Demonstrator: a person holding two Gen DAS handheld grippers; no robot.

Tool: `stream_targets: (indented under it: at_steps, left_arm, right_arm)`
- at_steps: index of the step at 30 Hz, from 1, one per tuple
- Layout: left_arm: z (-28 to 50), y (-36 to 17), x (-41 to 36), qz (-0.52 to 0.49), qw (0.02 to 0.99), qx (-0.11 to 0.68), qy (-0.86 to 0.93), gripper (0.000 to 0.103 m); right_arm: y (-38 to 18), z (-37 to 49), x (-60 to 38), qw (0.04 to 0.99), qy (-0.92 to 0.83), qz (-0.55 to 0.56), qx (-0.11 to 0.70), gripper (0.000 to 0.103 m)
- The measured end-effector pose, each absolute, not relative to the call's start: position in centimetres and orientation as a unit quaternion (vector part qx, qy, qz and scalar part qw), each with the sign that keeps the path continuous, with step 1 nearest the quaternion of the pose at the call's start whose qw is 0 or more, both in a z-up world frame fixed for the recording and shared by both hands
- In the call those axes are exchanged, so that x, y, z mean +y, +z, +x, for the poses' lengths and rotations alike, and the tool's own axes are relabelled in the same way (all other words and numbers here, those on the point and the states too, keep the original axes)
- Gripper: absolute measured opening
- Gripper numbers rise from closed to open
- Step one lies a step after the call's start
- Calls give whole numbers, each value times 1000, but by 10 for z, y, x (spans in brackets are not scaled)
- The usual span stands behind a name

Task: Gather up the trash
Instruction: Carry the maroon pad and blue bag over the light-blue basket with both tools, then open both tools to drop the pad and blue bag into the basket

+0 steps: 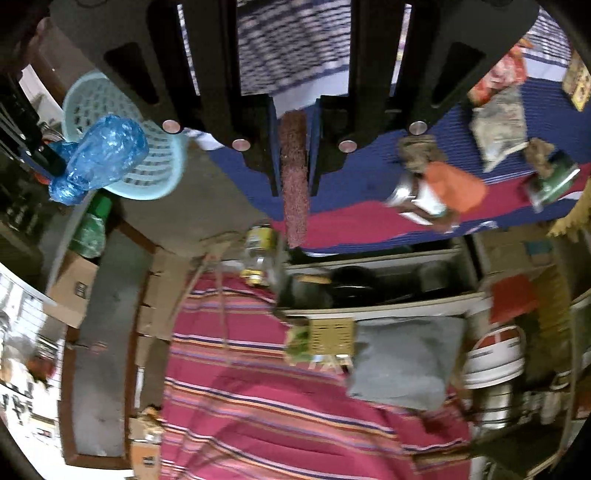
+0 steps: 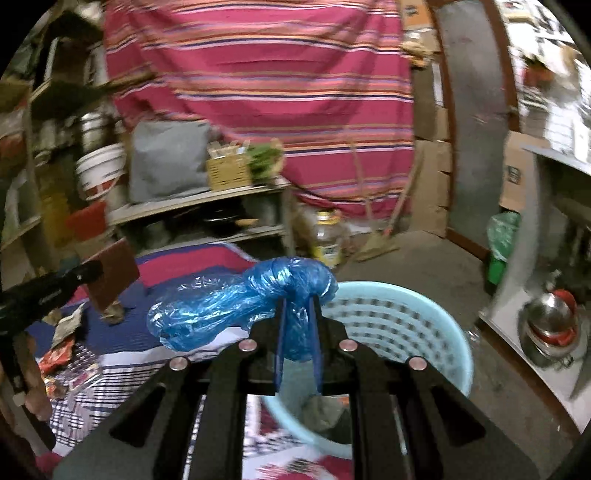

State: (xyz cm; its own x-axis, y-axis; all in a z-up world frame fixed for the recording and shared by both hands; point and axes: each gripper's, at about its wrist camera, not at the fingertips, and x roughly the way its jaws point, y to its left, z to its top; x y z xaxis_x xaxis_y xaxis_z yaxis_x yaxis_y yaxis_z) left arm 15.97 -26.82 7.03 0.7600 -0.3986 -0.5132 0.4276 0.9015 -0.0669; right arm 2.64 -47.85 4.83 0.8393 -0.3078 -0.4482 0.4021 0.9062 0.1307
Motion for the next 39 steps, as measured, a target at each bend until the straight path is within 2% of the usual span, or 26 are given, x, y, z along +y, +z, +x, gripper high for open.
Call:
stream_targets:
  at_steps: [16,24,27,29,39]
  left_arm:
    - [125,29,-407,83,898,291,-319,13]
    - [120,7,-439,107,883,311,-336,16]
    - [122,7,-438,105,882,314,-335,25]
    - [125,9,-433,97,884,314,-333,37]
    - [137,27,-392,77,918,286,-262,73]
  right_arm:
    - [23,-4,-561,922,-294,122,223,12]
    - [11,-6,-572,916,-300,129,235,12]
    - [11,-7,-573,913,-306,126,237,12]
    - [13,-5,-572,913,-307,123,239,12]
    - [11,14,-554,914,-301,99,254,12]
